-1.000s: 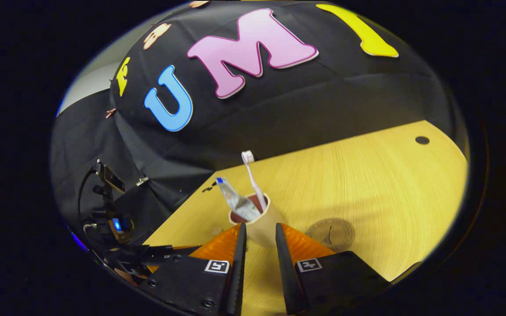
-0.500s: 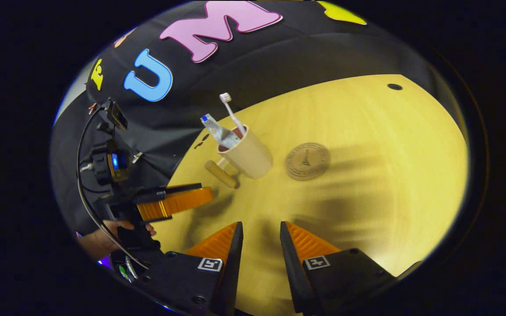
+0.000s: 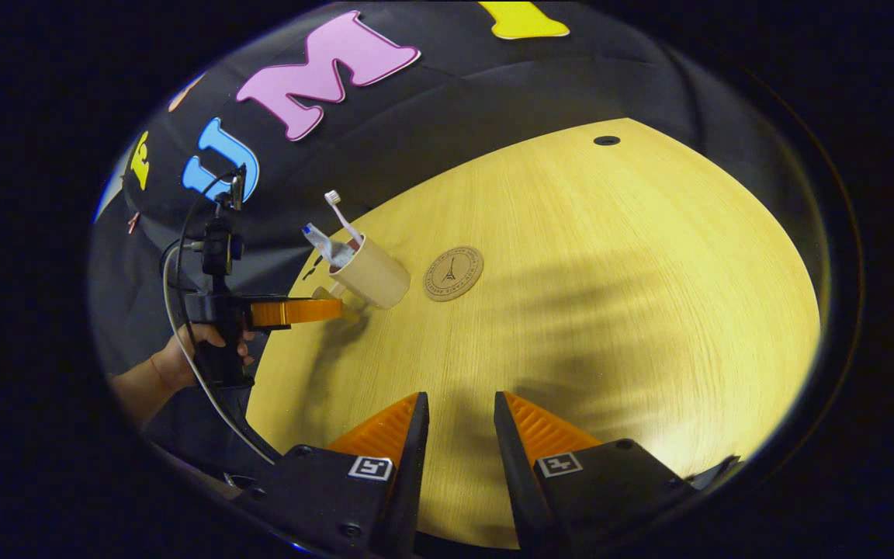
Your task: Put the toothbrush and toothpaste on the desktop into the cup, then pick up the cup and place it on the coaster on the desktop.
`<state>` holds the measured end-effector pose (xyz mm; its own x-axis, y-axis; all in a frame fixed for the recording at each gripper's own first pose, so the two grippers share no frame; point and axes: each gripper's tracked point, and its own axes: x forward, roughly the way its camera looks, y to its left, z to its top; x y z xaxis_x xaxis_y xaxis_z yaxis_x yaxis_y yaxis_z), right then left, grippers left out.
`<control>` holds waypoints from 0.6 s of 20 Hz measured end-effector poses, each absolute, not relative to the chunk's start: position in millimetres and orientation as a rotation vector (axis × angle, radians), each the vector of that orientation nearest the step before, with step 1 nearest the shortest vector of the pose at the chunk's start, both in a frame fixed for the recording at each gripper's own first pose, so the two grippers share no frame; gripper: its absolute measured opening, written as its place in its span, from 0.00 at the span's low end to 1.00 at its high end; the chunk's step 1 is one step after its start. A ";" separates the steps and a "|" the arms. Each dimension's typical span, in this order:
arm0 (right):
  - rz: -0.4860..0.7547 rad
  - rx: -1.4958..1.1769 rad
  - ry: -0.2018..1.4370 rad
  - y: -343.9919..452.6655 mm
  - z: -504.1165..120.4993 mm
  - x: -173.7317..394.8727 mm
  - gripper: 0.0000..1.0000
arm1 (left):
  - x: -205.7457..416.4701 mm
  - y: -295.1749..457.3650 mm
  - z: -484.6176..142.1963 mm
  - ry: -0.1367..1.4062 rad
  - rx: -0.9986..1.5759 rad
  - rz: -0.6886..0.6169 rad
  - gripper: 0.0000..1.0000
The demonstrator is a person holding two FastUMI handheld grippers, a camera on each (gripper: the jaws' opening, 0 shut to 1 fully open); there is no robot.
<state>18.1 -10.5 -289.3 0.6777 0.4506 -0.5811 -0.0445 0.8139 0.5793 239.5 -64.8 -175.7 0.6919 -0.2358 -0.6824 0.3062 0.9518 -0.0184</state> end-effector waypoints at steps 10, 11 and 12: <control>0.214 0.594 0.796 -48.4 -302.2 -6.3 0.52 | 257.4 -73.8 -182.6 0.827 0.153 -0.308 0.65; 0.213 0.596 0.796 -49.8 -302.1 -7.6 0.53 | 258.9 -74.9 -183.6 0.841 0.163 -0.308 0.58; 0.212 0.597 0.794 -50.7 -301.9 -7.8 0.53 | 260.4 -75.4 -185.7 0.856 0.174 -0.306 0.57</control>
<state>-7.8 -50.7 -301.9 0.6901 0.3951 -0.6064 0.0397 0.8159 0.5768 260.4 -75.4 -185.7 0.6159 -0.1946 -0.7634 0.3331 0.9425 0.0285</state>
